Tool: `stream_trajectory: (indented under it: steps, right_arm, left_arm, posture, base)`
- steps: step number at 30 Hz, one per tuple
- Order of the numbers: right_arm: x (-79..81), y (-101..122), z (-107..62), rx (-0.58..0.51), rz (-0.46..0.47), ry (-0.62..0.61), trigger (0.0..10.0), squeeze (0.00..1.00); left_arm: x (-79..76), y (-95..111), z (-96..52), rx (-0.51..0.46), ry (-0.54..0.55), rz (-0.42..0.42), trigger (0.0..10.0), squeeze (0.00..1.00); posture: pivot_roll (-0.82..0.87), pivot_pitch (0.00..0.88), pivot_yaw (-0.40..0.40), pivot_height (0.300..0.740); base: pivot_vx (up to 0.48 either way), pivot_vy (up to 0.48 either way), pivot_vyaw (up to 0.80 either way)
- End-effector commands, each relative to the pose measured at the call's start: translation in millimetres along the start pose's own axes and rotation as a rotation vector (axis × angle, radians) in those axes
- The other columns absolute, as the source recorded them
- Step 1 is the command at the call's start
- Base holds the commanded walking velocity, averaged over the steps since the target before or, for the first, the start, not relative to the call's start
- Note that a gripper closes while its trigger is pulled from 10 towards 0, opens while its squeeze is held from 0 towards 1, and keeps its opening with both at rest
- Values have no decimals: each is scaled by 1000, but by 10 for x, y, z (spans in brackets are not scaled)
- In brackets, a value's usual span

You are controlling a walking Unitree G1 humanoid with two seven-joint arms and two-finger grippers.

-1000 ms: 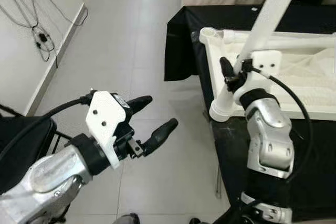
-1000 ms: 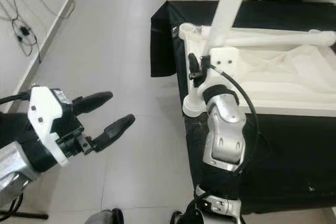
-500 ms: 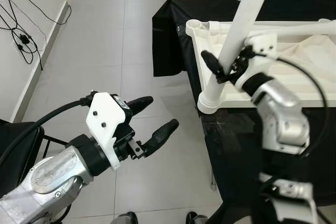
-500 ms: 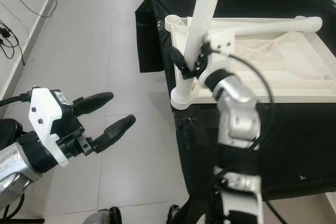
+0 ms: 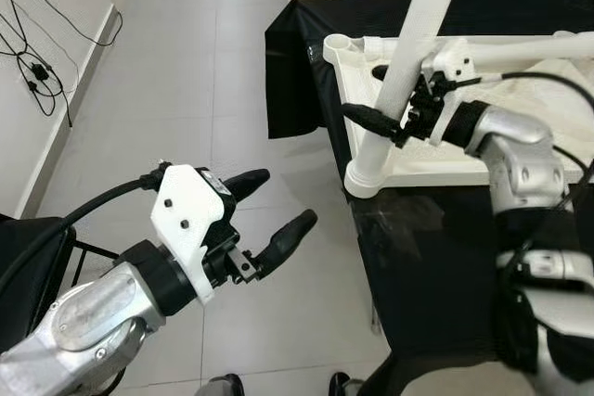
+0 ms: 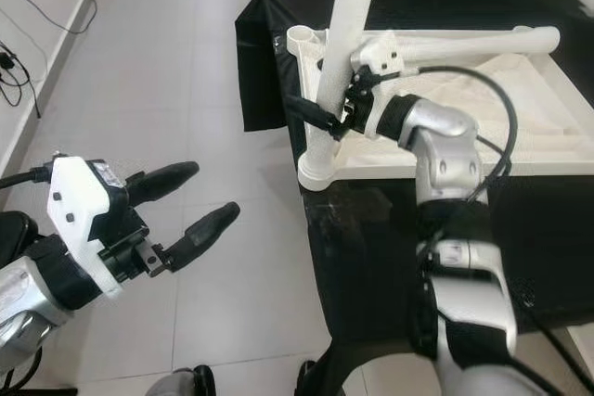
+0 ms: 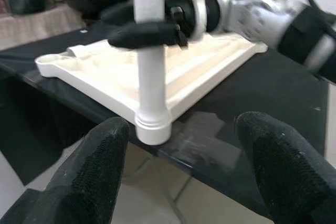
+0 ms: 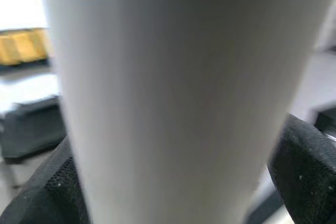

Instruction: Building children table

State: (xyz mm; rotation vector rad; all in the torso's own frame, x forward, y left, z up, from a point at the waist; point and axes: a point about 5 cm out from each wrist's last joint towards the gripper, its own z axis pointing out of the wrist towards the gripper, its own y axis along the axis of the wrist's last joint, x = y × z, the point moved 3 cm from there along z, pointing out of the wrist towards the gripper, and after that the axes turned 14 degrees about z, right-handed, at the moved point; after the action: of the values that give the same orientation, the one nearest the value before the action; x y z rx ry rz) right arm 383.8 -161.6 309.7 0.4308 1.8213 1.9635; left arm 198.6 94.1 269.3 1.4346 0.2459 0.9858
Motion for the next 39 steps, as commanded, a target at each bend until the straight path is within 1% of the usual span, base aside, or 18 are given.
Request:
stream_trajectory:
  steps: [1,4,5,6,7,8,17,21,24,25,27,28,29,30,32,34,36,39]
  right_arm:
    - [29,11,6,-23,33,70,10000,0]
    - [22,14,1,-17,41,97,10000,0]
    - [37,8,-10,-8,55,139,7098,0]
    - [44,2,-23,1,68,172,1176,0]
    - [44,2,-23,1,68,172,1176,0]
    - [49,-8,-35,11,74,193,0,0]
    - [27,-25,-92,37,68,228,0,0]
    - [-33,-90,-164,71,4,144,0,0]
    - [-131,-149,-222,67,-11,-45,0,0]
    - [-131,-149,-222,67,-11,-45,0,0]
    - [-197,-197,-255,-114,39,-396,0,0]
    - [-197,-197,-255,-114,39,-396,0,0]
    - [-186,-508,-411,-132,87,-739,0,0]
    - [-186,-508,-411,-132,87,-739,0,0]
    - [283,-1185,-532,-37,158,-1009,0,0]
    - [283,-1185,-532,-37,158,-1009,0,0]
    - [437,-1226,-381,-35,141,-996,0,0]
    - [335,-1044,-248,-74,100,-970,0,0]
  left_arm:
    - [-31,7,-31,11,-8,-4,10000,0]
    - [-29,8,-38,13,-8,-5,10000,0]
    - [-25,8,-44,14,-9,-7,10000,0]
    - [-22,10,-49,16,-10,-8,10000,0]
    - [-22,10,-49,16,-10,-8,10000,0]
    - [-19,10,-51,16,-11,-10,10000,0]
    - [-18,-1,-46,22,-16,-19,10000,0]
    - [-13,-17,-23,21,-19,-20,10000,0]
    - [-7,-24,-11,18,-17,-18,10000,0]
    - [-7,-24,-11,18,-17,-18,10000,0]
    - [6,-41,-14,18,-11,-21,10000,0]
    - [6,-41,-14,18,-11,-21,10000,0]
    - [0,-64,-11,22,-14,-25,10000,0]
    - [0,-64,-11,22,-14,-25,10000,0]
    - [-2,-61,66,-1,-27,-36,10000,0]
    - [-2,-61,66,-1,-27,-36,10000,0]
    - [-7,-61,106,-13,-46,-38,10000,0]
    - [12,-76,112,-14,-47,-32,10000,0]
  posture:
    - [203,283,-19,740]
    - [205,286,-18,740]
    - [207,289,-16,740]
    - [205,291,-13,740]
    - [205,291,-13,740]
    - [203,292,-12,740]
    - [187,282,-8,740]
    - [176,266,-15,740]
    - [162,256,-29,740]
    - [162,256,-29,740]
    - [136,247,-32,740]
    - [136,247,-32,740]
    - [118,239,-22,740]
    - [118,239,-22,740]
    - [117,230,-4,740]
    - [117,230,-4,740]
    - [98,210,1,740]
    - [93,200,-8,740]
  base:
    - [0,0,0]
    - [0,0,0]
    - [0,0,0]
    - [0,0,0]
    - [0,0,0]
    - [0,0,0]
    - [0,0,0]
    - [0,0,0]
    - [0,0,0]
    - [0,0,0]
    - [0,0,0]
    - [0,0,0]
    - [0,0,0]
    - [0,0,0]
    - [0,0,0]
    - [0,0,0]
    - [0,0,0]
    - [0,0,0]
